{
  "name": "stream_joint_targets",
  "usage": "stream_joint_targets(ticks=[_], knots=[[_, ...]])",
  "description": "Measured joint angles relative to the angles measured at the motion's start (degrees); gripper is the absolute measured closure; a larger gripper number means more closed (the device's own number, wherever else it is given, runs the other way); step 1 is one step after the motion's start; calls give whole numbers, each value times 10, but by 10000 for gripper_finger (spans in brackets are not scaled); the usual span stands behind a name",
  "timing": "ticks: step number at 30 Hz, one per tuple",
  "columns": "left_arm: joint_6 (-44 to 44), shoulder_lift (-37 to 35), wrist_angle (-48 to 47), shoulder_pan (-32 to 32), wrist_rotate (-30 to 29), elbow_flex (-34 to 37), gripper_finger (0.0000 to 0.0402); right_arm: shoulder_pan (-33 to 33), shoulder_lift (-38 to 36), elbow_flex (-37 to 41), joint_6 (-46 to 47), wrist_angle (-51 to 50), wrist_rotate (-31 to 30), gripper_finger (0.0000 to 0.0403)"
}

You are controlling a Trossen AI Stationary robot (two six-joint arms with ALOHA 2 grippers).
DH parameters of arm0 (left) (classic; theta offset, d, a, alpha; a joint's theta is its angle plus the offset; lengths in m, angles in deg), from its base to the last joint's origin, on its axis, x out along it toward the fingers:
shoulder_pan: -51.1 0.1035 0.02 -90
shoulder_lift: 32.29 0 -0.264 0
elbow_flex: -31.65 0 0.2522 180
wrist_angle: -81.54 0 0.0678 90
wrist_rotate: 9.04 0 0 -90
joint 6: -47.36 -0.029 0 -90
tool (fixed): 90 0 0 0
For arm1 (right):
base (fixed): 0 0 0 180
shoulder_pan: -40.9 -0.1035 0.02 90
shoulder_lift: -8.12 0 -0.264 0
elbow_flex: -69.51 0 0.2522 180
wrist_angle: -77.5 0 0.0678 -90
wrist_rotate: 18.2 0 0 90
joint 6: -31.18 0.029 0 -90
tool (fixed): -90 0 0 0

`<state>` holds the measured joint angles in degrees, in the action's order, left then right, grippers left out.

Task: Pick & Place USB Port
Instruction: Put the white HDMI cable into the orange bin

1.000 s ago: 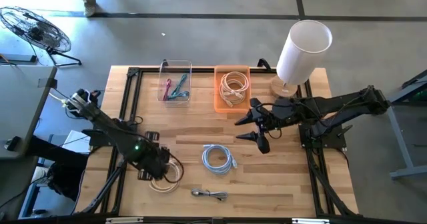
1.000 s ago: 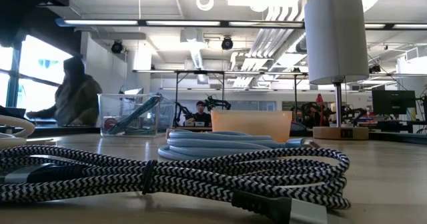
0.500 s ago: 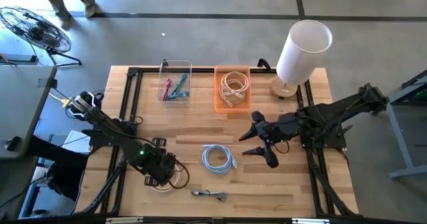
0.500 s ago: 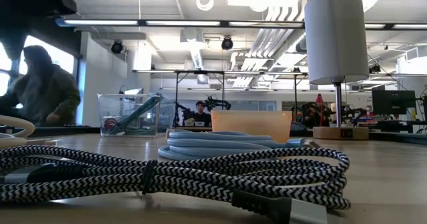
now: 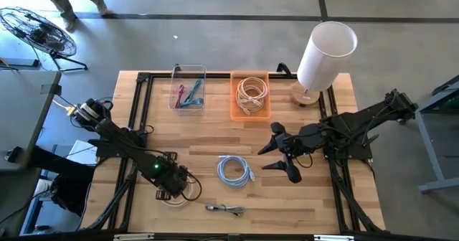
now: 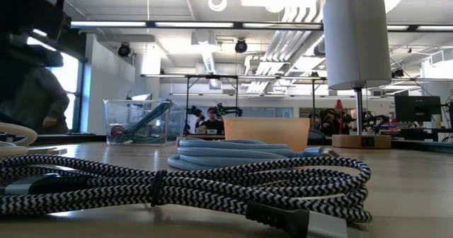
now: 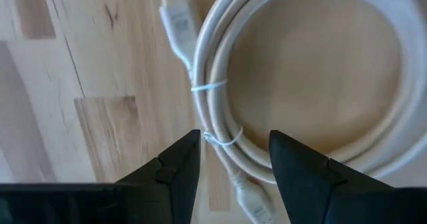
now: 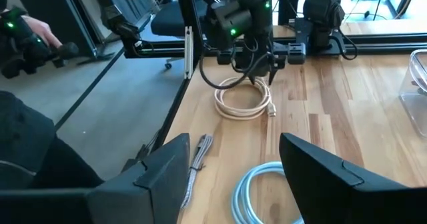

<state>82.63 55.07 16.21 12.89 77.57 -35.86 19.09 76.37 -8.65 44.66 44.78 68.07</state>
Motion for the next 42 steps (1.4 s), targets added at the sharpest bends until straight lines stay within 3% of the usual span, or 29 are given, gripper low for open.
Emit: stream_joint_targets(ticks=[6,12,14,18,25,31,35,38,42], knots=[[6,0,34,0,1,37,229,0,0,0,-5,1,-4,179],[12,0,140,0,20,84,236,0,0,0,-8,2,-12,179],[15,0,155,0,17,94,258,0,0,0,-11,3,-20,179],[13,-2,146,0,12,97,355,0,0,0,-11,4,-20,179],[45,-7,132,9,-28,89,353,0,0,0,-32,14,-22,179],[7,-58,52,27,-102,0,353,0,-1,0,-93,38,-42,179],[-92,-105,26,43,-216,-110,353,0,-2,0,-145,53,-80,179],[-199,-135,20,60,-277,-182,354,1,-2,0,-258,105,-103,179],[-306,-175,26,105,-300,-257,354,-3,-2,-2,-409,189,-142,179]])
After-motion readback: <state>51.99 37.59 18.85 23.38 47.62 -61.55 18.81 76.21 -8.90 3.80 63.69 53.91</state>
